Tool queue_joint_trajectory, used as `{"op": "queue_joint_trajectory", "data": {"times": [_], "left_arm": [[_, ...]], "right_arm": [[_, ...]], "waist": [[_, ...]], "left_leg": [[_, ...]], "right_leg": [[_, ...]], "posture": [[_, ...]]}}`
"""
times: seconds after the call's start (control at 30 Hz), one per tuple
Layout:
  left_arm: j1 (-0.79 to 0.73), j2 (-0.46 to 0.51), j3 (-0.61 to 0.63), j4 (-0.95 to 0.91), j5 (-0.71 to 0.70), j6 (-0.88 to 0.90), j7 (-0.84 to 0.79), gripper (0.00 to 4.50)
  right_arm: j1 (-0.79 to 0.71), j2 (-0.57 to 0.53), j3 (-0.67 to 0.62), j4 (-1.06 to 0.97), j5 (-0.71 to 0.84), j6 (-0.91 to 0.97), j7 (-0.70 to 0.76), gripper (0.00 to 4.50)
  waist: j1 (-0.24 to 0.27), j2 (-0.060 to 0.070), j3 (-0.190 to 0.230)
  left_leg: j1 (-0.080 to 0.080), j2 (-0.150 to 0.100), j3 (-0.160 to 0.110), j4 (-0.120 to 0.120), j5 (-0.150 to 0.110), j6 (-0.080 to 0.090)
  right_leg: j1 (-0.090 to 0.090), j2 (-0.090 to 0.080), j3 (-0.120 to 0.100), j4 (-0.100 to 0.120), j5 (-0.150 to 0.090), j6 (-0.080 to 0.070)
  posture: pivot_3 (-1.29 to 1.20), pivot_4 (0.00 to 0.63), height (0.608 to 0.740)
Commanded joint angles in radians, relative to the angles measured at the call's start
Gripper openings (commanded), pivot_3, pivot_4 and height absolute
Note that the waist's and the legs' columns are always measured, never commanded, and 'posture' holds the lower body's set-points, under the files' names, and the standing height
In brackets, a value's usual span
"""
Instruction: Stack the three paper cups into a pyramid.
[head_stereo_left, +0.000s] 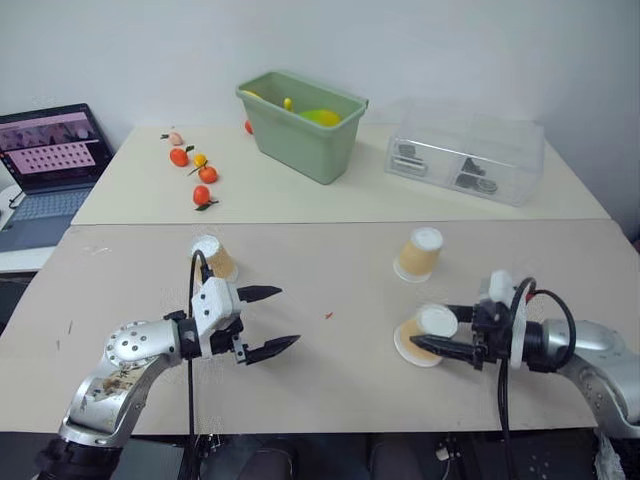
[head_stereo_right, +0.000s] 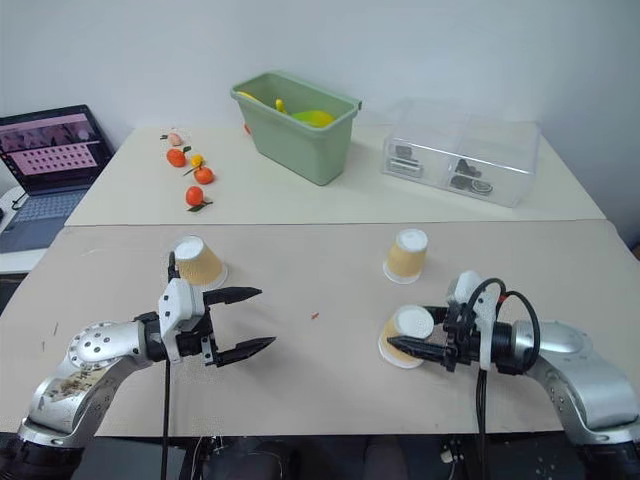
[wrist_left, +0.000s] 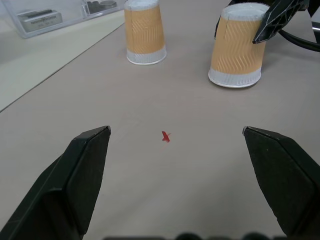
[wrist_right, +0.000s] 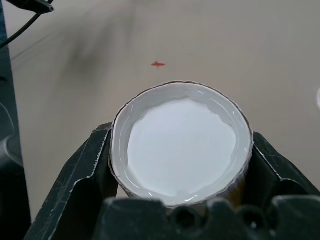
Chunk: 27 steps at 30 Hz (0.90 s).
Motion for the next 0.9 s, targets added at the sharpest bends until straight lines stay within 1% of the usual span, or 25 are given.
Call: {"op": "queue_joint_trajectory", "data": {"times": [0.03, 0.27, 0.4, 0.53, 0.6, 0.7, 0.8, 0.9], "left_arm": [[0.033, -0.006, 0.029, -0.059, 0.008, -0.015, 0.042, 4.5], [0.125, 0.016, 0.062, -0.099, 0.026, -0.006, 0.088, 4.5], [0.182, 0.013, 0.105, -0.131, 0.025, -0.004, 0.122, 4.5], [0.263, 0.007, 0.172, -0.166, 0.029, -0.012, 0.155, 4.5], [0.291, 0.005, 0.19, -0.177, 0.033, -0.016, 0.164, 4.5], [0.323, -0.001, 0.203, -0.195, 0.036, -0.021, 0.175, 4.5], [0.331, -0.008, 0.202, -0.202, 0.038, -0.022, 0.187, 4.5], [0.335, -0.022, 0.188, -0.206, 0.041, -0.024, 0.195, 4.5]], "right_arm": [[-0.11, 0.024, 0.051, 0.033, -0.017, -0.033, 0.031, 3.33], [-0.368, 0.175, 0.246, 0.168, -0.074, -0.034, 0.091, 3.33], [-0.482, 0.282, 0.333, 0.327, -0.161, -0.102, 0.103, 3.33], [-0.591, 0.403, 0.402, 0.527, -0.274, -0.23, 0.094, 3.33], [-0.63, 0.446, 0.421, 0.599, -0.314, -0.293, 0.098, 3.33], [-0.685, 0.499, 0.439, 0.684, -0.357, -0.359, 0.109, 3.33], [-0.727, 0.538, 0.435, 0.744, -0.378, -0.393, 0.123, 3.33], [-0.762, 0.567, 0.423, 0.762, -0.374, -0.4, 0.141, 3.33]], "waist": [[-0.006, 0.0, 0.0], [-0.018, 0.0, 0.0], [-0.014, -0.001, 0.0], [-0.017, -0.001, 0.0], [-0.022, -0.001, 0.0], [-0.024, -0.001, 0.0], [-0.026, -0.001, 0.0], [-0.031, -0.001, 0.0]], "left_leg": [[0.0, 0.0, 0.0, 0.0, 0.0, 0.0], [0.0, 0.001, 0.0, 0.0, 0.0, 0.0], [-0.001, 0.0, 0.0, 0.0, 0.0, -0.001], [-0.002, 0.0, -0.001, 0.0, 0.0, -0.002], [-0.004, 0.001, 0.0, 0.0, 0.001, -0.003], [-0.004, 0.004, 0.0, 0.0, 0.001, -0.005], [-0.004, 0.009, 0.001, 0.0, 0.0, -0.006], [-0.004, 0.014, 0.001, 0.0, -0.001, -0.007]], "right_leg": [[0.0, 0.0, 0.0, 0.0, 0.0, 0.0], [-0.001, 0.001, 0.0, 0.0, 0.0, -0.001], [-0.002, 0.001, 0.0, 0.0, 0.001, -0.001], [-0.006, 0.001, 0.0, 0.001, 0.002, -0.003], [-0.011, 0.002, 0.001, 0.002, 0.003, -0.005], [-0.012, 0.005, 0.001, 0.002, 0.005, -0.006], [-0.012, 0.01, 0.001, 0.001, 0.006, -0.009], [-0.013, 0.015, 0.001, 0.001, 0.007, -0.011]], "posture": [[0.0, 0.15, 0.74], [0.0, 0.15, 0.74], [0.0, 0.15, 0.74], [0.0, 0.15, 0.74], [0.0, 0.15, 0.74], [0.0, 0.15, 0.74], [0.0, 0.15, 0.74], [0.0, 0.15, 0.74]]}}
